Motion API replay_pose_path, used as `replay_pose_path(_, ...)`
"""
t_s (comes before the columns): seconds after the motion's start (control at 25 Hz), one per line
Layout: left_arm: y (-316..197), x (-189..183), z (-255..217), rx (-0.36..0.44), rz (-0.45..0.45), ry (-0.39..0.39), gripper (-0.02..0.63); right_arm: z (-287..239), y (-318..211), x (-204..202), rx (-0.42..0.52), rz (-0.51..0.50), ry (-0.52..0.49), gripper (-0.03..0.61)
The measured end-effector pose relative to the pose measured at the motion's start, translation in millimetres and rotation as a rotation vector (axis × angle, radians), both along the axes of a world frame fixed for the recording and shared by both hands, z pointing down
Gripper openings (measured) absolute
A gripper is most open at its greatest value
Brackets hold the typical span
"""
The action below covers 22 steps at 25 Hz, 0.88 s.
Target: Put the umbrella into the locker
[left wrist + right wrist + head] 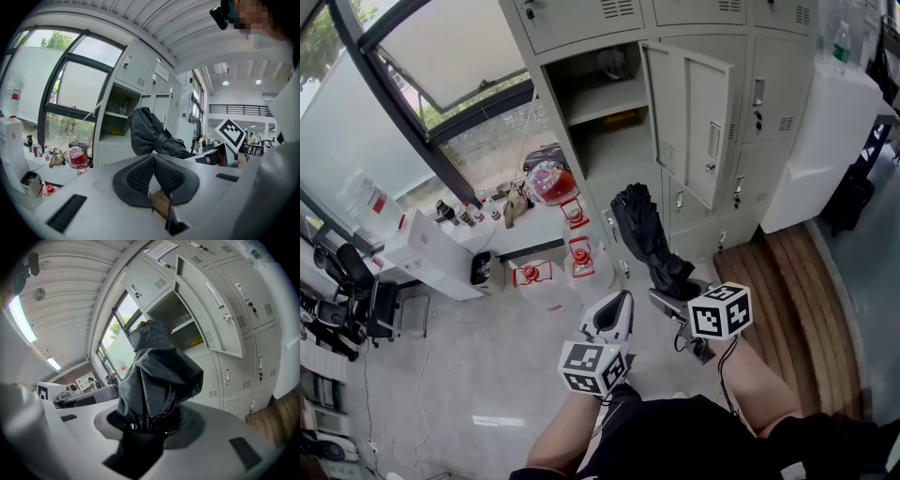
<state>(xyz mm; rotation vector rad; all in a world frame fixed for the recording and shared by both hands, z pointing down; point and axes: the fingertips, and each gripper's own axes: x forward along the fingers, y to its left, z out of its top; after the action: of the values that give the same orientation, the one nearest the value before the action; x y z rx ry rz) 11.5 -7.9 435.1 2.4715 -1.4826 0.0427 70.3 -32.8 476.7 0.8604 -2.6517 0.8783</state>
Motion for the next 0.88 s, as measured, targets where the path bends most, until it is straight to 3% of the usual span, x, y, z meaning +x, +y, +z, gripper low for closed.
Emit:
replay_pose_path(0.4, -55, -31, 8, -0.028, 0.035, -0.002, 0.015, 10, -56, -33, -0.029, 0.032, 0.005, 0.229)
replay_pose_path(0.88, -112, -73, 15, -0.043, 0.143, 0.001, 0.015, 23, -116, -75, -0.076, 0.132, 0.020, 0.229)
